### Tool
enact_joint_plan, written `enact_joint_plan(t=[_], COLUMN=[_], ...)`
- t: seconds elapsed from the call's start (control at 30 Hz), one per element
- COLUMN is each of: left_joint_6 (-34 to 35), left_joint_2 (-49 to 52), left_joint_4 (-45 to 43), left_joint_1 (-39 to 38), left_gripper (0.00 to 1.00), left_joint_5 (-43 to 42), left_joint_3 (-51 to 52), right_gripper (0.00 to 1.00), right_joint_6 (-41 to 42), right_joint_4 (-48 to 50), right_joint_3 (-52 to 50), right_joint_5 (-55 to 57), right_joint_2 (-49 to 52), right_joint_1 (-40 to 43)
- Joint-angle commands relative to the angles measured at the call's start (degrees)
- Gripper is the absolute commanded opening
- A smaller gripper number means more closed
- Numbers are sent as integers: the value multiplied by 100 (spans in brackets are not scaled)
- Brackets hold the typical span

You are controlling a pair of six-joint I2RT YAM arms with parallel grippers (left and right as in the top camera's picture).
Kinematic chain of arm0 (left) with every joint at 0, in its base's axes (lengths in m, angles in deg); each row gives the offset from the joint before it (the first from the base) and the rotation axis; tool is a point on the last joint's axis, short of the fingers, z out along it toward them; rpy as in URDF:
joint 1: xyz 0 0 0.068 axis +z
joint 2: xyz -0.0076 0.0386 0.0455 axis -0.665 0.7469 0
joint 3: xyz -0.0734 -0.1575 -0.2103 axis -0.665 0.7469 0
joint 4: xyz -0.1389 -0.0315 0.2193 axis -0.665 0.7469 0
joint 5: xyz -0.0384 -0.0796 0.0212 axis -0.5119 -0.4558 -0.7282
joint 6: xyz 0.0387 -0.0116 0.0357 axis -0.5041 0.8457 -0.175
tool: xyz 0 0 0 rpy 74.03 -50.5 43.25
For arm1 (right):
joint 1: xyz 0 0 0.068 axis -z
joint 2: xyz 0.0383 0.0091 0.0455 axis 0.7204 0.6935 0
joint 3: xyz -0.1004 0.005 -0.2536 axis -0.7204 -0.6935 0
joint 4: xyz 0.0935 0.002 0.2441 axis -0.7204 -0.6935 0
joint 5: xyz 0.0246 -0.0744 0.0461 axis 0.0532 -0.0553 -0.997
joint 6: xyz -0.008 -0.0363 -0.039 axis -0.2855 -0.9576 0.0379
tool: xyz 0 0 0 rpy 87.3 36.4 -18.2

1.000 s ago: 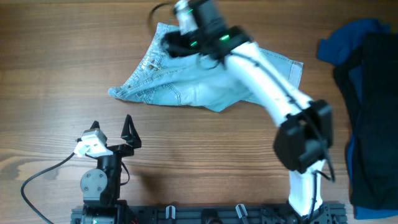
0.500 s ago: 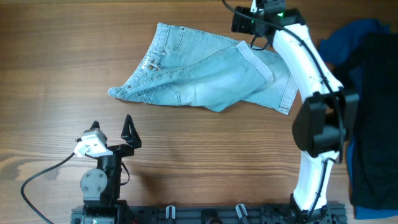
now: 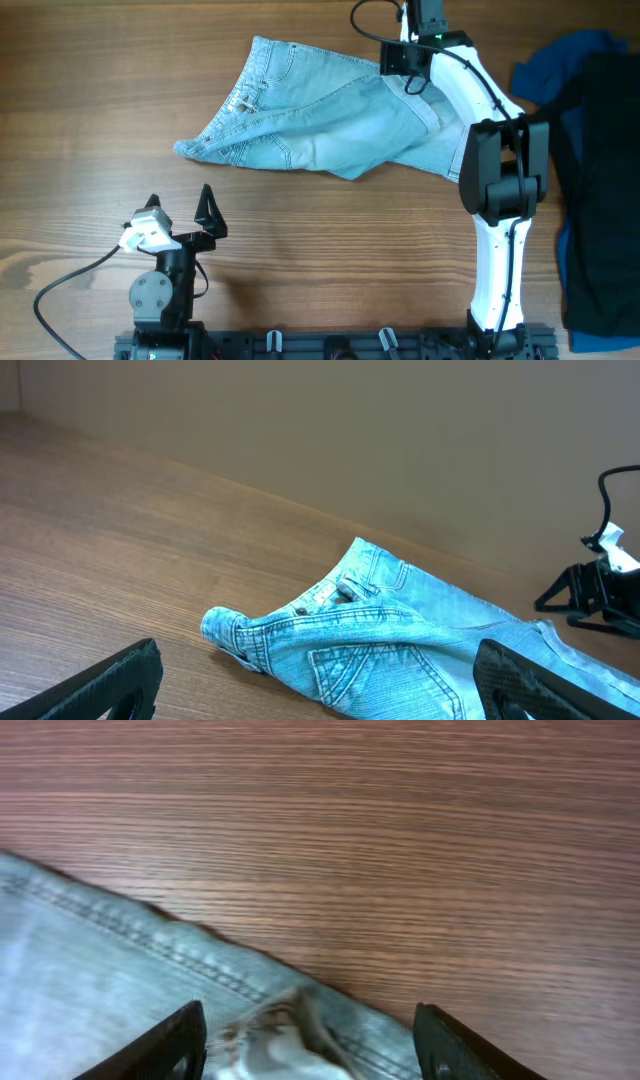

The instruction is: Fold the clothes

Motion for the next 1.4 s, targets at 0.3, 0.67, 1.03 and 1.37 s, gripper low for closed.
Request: enact_joint_plan(t=[0.3, 0.67, 1.03, 1.37], left_joint_6=[90, 90, 90, 90], left_joint_2=[-20, -20, -20, -20], left_joint_4=[28, 28, 28, 28], left_joint_1=[-39, -39, -39, -39], left_gripper=[100, 100, 100, 100], left_joint_5=[92, 92, 92, 92], left_joint_3=[4, 4, 4, 4], right_gripper=[48, 4, 4, 4], right_joint_6=[-118, -118, -118, -101], right_joint_4=[-11, -238, -2636, -4990], right_joint_3=[55, 59, 59, 59], right_joint_5=[-411, -407, -369, -621], right_joint_2=[413, -96, -1558, -2277], right_joint_1=[-22, -22, -24, -24])
